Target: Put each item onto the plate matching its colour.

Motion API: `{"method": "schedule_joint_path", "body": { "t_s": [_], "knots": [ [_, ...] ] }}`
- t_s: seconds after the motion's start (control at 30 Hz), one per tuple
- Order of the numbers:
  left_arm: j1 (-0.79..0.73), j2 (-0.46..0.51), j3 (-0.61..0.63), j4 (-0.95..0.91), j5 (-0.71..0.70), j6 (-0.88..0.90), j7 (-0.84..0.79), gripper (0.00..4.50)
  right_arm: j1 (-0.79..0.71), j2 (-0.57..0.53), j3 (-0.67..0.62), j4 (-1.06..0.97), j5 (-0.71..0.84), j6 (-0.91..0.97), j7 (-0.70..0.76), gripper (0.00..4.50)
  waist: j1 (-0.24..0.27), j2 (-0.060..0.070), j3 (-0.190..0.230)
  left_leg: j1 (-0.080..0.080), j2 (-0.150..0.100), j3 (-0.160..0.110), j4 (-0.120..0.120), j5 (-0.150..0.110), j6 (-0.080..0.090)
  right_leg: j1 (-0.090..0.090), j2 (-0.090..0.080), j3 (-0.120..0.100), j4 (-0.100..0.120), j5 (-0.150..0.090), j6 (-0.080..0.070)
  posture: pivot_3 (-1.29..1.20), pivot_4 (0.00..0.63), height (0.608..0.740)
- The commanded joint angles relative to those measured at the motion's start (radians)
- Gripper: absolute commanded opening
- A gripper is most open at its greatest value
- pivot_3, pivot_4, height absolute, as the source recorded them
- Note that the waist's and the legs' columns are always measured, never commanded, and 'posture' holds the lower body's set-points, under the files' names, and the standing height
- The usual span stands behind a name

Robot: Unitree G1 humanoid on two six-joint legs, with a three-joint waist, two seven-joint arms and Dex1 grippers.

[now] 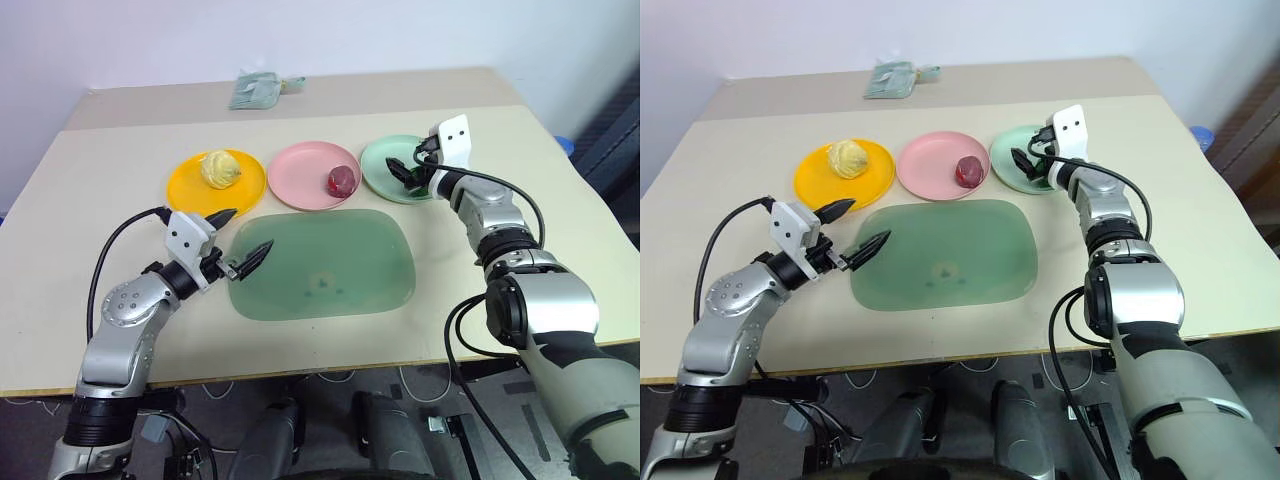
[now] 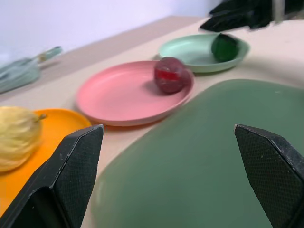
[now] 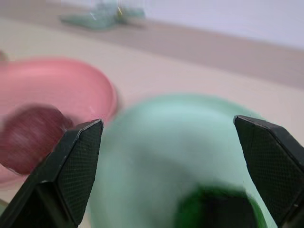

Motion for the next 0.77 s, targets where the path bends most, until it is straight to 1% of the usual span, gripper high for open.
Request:
{"method": "schedule_joint_path", "body": {
  "t_s": [0.03,0.1,0.2,0.3,0.43,0.57,0.77],
  "knots": [
    [-0.027,-0.019,0.022,0.034,0.021,-0.065,0.029,4.50,0.094,-0.026,-0.041,-0.217,0.083,-0.001,0.128,4.47,0.001,0.000,0.000,0.000,0.000,0.000,0.001,0.000,0.001,0.000,0.000,0.000,0.000,0.000,0.000,0.00,0.150,0.740],
    [-0.048,-0.039,0.031,0.071,0.013,-0.082,0.041,4.50,0.246,-0.030,-0.043,-0.486,0.152,0.082,0.186,4.47,0.001,0.000,0.000,0.000,0.000,-0.001,0.001,-0.001,0.001,0.001,0.000,-0.001,0.000,0.000,0.000,0.00,0.150,0.740],
    [-0.068,-0.041,0.030,0.099,-0.012,-0.056,0.019,4.50,0.482,-0.056,-0.024,-0.856,0.215,0.218,0.226,4.47,0.004,0.000,0.000,0.000,0.000,-0.002,0.001,-0.001,0.001,0.001,-0.001,-0.001,0.000,0.000,0.000,0.00,0.150,0.740],
    [-0.079,-0.028,0.023,0.113,-0.021,-0.028,-0.009,4.50,0.653,-0.096,-0.019,-1.097,0.259,0.337,0.239,4.47,0.000,0.000,0.000,0.000,0.000,-0.001,0.001,-0.001,0.001,0.000,-0.001,-0.001,0.001,0.000,0.000,0.00,0.150,0.740],
    [-0.078,-0.002,0.037,0.107,-0.067,-0.014,-0.080,4.50,0.798,-0.153,-0.042,-1.264,0.280,0.428,0.225,4.47,-0.001,0.000,0.000,0.001,0.000,0.000,0.001,-0.001,0.001,0.000,-0.001,0.000,0.002,0.000,0.000,0.00,0.150,0.740],
    [-0.051,0.034,0.044,0.091,-0.096,0.001,-0.136,4.50,0.880,-0.181,-0.074,-1.341,0.302,0.471,0.204,4.47,0.003,0.000,0.000,0.001,0.000,-0.001,0.001,-0.001,0.002,0.001,-0.001,0.000,0.001,0.000,0.000,0.00,0.150,0.740],
    [-0.023,0.047,0.032,0.061,-0.124,0.013,-0.182,4.50,0.915,-0.198,-0.075,-1.389,0.308,0.489,0.190,4.47,0.005,0.000,0.000,0.001,0.000,-0.001,0.002,-0.001,0.002,0.001,-0.001,0.000,0.001,0.000,0.000,0.00,0.150,0.740]
  ]
}}
